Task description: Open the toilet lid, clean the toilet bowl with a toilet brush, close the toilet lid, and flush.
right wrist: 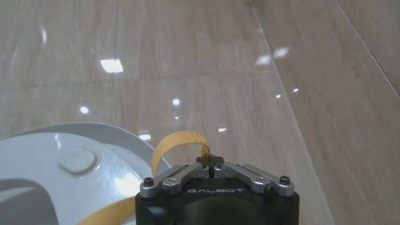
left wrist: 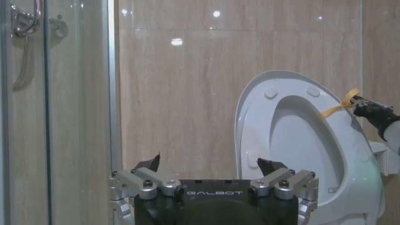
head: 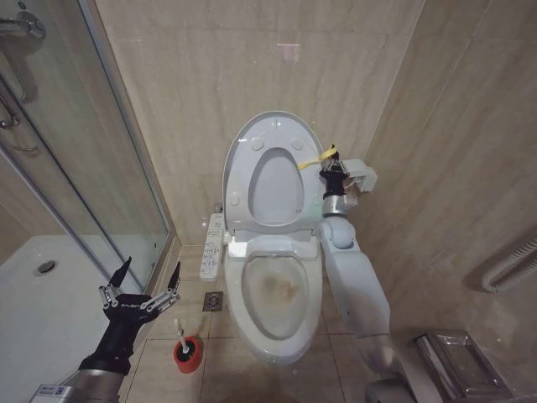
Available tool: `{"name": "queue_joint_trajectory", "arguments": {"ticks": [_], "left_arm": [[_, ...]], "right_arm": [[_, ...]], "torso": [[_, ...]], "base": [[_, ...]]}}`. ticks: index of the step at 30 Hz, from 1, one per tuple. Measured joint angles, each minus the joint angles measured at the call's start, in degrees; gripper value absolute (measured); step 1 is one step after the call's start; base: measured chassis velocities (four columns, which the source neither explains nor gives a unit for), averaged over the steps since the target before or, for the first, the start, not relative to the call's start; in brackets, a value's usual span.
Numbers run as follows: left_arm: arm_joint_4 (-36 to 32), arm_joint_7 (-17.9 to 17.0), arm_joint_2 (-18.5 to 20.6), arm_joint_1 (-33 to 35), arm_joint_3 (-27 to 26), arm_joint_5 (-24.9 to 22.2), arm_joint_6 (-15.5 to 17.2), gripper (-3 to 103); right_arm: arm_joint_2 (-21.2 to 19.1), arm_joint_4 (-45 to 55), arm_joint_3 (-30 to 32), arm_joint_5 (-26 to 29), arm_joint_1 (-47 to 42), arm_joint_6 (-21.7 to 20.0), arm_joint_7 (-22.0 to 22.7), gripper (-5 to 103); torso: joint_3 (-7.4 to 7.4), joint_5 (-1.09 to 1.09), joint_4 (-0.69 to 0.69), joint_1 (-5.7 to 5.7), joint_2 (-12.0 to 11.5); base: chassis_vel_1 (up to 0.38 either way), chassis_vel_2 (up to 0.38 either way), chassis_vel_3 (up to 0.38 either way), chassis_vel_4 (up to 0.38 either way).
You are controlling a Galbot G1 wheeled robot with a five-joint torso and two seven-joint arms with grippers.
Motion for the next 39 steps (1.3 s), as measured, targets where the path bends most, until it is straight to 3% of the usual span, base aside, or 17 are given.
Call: {"name": "queue_joint_trajectory", "arguments": {"ticks": [16, 18, 19, 26, 27, 33, 34, 39], "left_arm": [[0.0, 0.0, 0.0, 0.0, 0.0, 0.0, 0.0, 100], [0.0, 0.0, 0.0, 0.0, 0.0, 0.0, 0.0, 100], [0.0, 0.0, 0.0, 0.0, 0.0, 0.0, 0.0, 100], [0.0, 0.0, 0.0, 0.0, 0.0, 0.0, 0.0, 100], [0.0, 0.0, 0.0, 0.0, 0.0, 0.0, 0.0, 100], [0.0, 0.0, 0.0, 0.0, 0.0, 0.0, 0.0, 100], [0.0, 0.0, 0.0, 0.0, 0.0, 0.0, 0.0, 100], [0.0, 0.0, 0.0, 0.0, 0.0, 0.0, 0.0, 100]], "right_arm": [[-3.8, -2.6, -3.5, -0.4, 4.7, -3.6, 2.6, 0], [-5.6, 1.4, -4.2, 2.0, 1.5, -5.7, 3.3, 0], [-6.5, 3.3, -4.4, 2.8, 0.2, -6.3, 3.6, 7], [-12.6, 14.6, -4.4, 7.3, -8.0, -9.0, 3.7, 7], [-14.1, 17.7, -3.8, 8.4, -10.6, -9.6, 3.7, 33], [-17.8, 30.6, 0.0, 12.2, -25.1, -12.1, 3.6, 33], [-18.0, 32.1, 0.6, 12.4, -27.1, -12.3, 3.6, 60], [-18.0, 39.3, 3.0, 13.8, -37.0, -12.8, 3.6, 60]], "torso": [[0.01, 0.0, 0.04, 0.01, 0.0], [0.0, 0.01, 0.01, 0.01, 0.0], [0.0, 0.01, 0.0, 0.01, 0.0], [0.0, 0.02, -0.01, 0.01, 0.0], [-0.01, 0.0, -0.01, 0.0, 0.0], [-0.01, 0.02, 0.0, -0.01, 0.0], [-0.01, 0.02, -0.01, -0.01, 0.0], [-0.01, 0.01, 0.0, -0.01, 0.0]], "base": [[0.0, 0.0, 0.0, 0.0], [0.0, 0.0, 0.0, 0.0], [0.0, 0.0, 0.0, 0.0], [0.0, 0.0, 0.0, 0.0], [0.0, 0.0, 0.0, 0.0], [0.0, 0.0, 0.0, 0.0], [0.0, 0.0, 0.0, 0.0], [0.0, 0.0, 0.0, 0.0]]}}
